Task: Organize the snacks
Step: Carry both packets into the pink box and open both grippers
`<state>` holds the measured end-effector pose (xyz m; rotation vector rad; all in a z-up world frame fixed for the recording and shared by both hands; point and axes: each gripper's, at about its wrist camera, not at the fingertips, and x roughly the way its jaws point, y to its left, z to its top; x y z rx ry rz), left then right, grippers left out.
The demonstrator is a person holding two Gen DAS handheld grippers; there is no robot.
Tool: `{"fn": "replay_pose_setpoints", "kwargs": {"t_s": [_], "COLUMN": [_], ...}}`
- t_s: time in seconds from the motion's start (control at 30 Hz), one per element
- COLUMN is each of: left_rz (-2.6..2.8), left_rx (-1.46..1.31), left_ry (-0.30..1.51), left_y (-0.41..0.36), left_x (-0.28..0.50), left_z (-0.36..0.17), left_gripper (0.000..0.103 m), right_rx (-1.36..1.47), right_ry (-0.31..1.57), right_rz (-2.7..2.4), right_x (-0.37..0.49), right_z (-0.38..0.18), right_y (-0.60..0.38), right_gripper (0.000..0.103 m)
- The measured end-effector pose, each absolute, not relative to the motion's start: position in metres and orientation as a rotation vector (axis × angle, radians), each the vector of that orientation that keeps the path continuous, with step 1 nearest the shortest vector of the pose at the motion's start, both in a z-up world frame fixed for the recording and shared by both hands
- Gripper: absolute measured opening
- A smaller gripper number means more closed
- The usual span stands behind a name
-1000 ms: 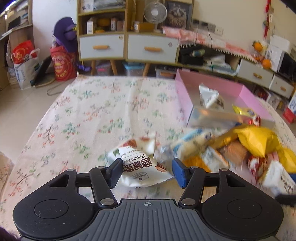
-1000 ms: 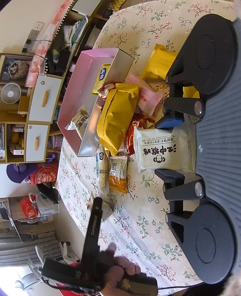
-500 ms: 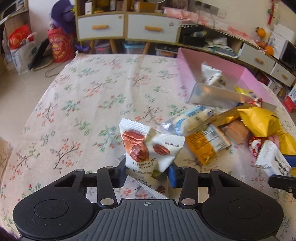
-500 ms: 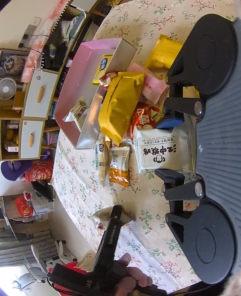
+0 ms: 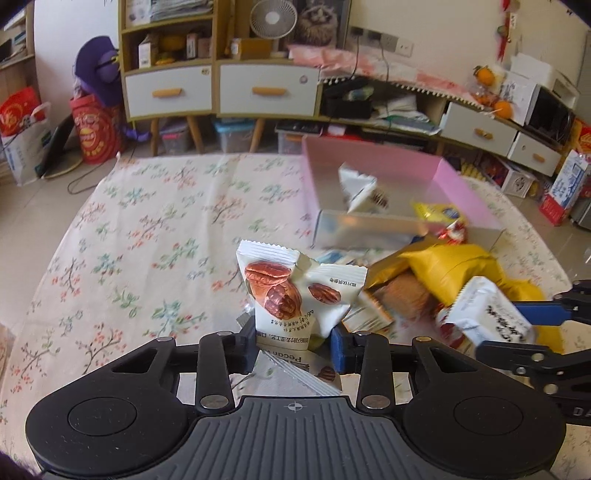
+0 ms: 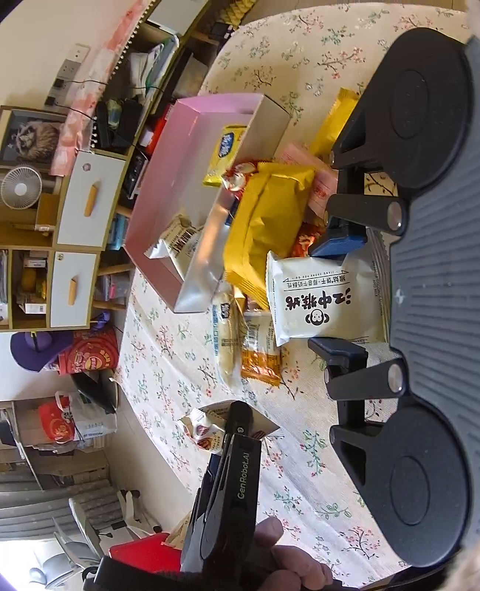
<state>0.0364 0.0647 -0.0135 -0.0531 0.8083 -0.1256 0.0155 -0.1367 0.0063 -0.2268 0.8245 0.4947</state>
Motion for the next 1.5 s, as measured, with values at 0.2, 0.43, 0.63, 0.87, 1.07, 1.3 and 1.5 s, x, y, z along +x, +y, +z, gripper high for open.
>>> {"fn": "replay_pose_setpoints", "kwargs": {"t_s": [0.2, 0.43, 0.63, 0.87, 1.07, 1.3, 1.5], "left_rz": [-0.157, -0.207, -0.238, -0.270, -0.277, -0.224, -0.193], "left_rx": [-0.071, -0.033, -0.036, -0.011, 0.006, 0.008, 0.026], "left_ry": [0.760, 0.739, 0.734, 0.730, 0.731, 0.769, 0.779], "left_y": [0.052, 0.028, 0.003, -0.028, -0.046, -0.054, -0.054], "left_x": [0.040, 0.068, 0.102, 0.142, 0.179, 0.220, 0.240], "left_z": [0.008, 0.022, 0.025, 0.018, 0.006, -0.012, -0.024], "left_gripper": [0.034, 0.034, 0.035, 0.035, 0.035, 0.035, 0.036], "right_rx": [-0.201, -0.205, -0.182, -0.176, -0.182, -0.160, -0.141], "right_ry": [0.800, 0.756, 0.741, 0.726, 0.736, 0.755, 0.773], "right_rz": [0.478, 0.409, 0.355, 0.330, 0.299, 0.275, 0.242], "right_x": [0.024, 0.054, 0.088, 0.122, 0.151, 0.176, 0.192], "right_z": [0.019, 0.029, 0.032, 0.026, 0.013, 0.000, -0.009], "right_y": [-0.146, -0.159, -0.175, -0.183, -0.188, -0.196, -0.202], "right_gripper": [0.042, 0.042, 0.042, 0.042, 0.043, 0.043, 0.043]}}
